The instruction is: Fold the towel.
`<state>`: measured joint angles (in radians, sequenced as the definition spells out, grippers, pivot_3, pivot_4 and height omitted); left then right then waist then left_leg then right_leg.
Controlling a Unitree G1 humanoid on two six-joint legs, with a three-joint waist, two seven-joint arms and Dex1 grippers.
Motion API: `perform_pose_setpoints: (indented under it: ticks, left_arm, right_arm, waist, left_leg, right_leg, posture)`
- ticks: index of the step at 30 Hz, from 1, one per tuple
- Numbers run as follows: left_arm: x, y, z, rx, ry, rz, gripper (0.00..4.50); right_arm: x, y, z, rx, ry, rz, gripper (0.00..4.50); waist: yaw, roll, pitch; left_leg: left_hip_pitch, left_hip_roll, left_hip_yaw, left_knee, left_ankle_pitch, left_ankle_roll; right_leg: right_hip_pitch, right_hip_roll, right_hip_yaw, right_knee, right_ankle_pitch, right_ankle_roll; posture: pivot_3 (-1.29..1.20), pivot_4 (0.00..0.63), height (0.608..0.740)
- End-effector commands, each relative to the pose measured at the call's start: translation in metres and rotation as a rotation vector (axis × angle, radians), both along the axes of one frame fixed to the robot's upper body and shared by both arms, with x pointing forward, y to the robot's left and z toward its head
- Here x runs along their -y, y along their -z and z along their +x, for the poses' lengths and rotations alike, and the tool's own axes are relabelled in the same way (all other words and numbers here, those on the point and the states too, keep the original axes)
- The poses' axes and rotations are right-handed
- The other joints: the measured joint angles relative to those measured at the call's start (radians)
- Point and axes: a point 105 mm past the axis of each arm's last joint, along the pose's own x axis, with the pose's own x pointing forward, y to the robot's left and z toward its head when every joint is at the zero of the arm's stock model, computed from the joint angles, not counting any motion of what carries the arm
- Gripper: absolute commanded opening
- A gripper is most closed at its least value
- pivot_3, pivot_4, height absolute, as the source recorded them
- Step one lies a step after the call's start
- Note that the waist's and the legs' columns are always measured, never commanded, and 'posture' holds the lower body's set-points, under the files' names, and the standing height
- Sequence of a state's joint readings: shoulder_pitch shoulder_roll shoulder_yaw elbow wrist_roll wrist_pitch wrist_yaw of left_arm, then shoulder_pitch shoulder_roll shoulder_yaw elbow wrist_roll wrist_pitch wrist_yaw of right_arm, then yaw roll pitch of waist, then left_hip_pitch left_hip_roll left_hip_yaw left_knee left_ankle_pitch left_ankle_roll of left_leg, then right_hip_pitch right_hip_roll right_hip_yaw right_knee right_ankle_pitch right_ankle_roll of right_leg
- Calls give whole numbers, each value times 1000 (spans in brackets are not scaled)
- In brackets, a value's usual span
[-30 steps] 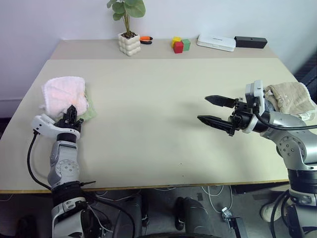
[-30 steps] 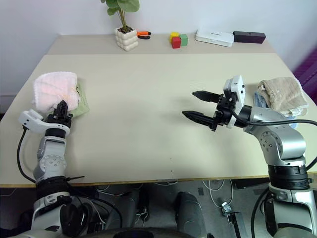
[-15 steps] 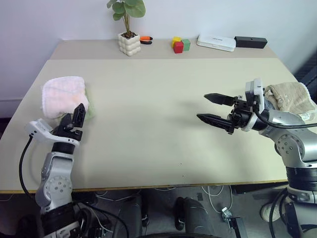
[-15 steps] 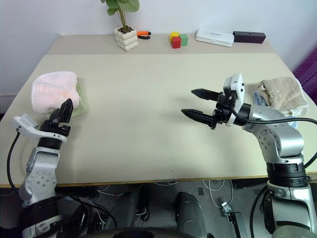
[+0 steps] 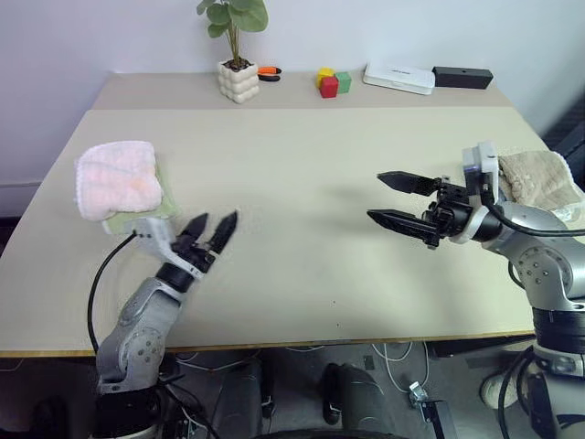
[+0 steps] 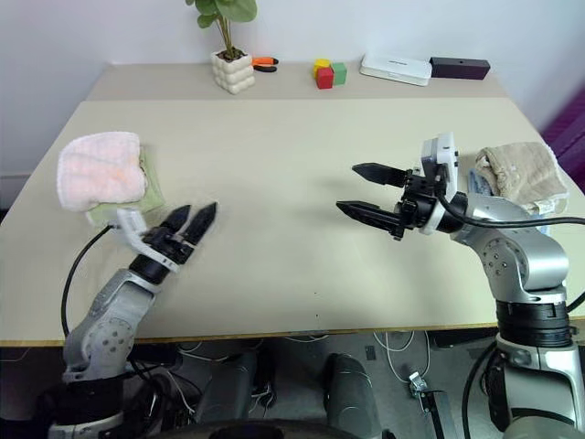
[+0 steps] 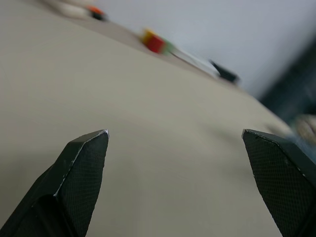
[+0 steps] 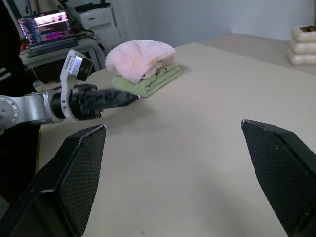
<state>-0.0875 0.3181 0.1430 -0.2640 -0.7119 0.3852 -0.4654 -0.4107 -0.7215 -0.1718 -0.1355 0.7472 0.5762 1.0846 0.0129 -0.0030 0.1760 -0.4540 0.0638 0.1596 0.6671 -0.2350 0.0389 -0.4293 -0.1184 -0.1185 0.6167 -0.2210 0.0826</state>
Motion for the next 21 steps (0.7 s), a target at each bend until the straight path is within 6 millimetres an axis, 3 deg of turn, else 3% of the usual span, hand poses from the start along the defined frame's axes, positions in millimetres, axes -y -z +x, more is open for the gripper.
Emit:
perform_pose_setpoints:
  ticks: [1, 6, 10, 14, 21]
  left_arm:
    - [5, -33, 5, 148, 95, 89, 4429]
    - [4, -41, 18, 226, 200, 294, 4429]
    - [6, -39, 28, 232, 251, 344, 4429]
    - [4, -41, 32, 245, 296, 343, 4429]
    - [14, -31, 39, 279, 375, 454, 4429]
  right_arm:
    - [6, -11, -4, 45, -8, 3, 4500]
    - [24, 17, -11, -39, -2, -50, 4500]
    - [22, 6, -15, -6, 16, -39, 4500]
    - [21, 8, -21, -4, 26, -72, 4500]
    - [33, -4, -25, 13, 75, -89, 4500]
  waist:
    - [0, 1, 0]
    - [1, 1, -1]
    - [-3, 2, 0]
    - [-2, 2, 0]
    - [2, 2, 0]
  left_leg:
    - [0, 0, 0, 0, 0, 0]
    - [-1, 0, 1, -1, 0, 0]
    - [-4, -1, 1, -1, 1, 3]
    - [-5, 0, 1, 0, 2, 2]
    - [-5, -1, 0, 0, 2, 3]
  right_leg:
    - [-1, 0, 0, 0, 0, 0]
    - [0, 0, 0, -1, 0, 0]
    - [-1, 0, 0, -1, 1, 1]
    - [-3, 0, 0, 0, 2, 3]
    - [-3, 0, 0, 0, 2, 2]
  posture:
    - [0, 150, 740]
    - [0, 150, 740]
    - [0, 150, 740]
    - [0, 150, 740]
    - [0, 150, 740]
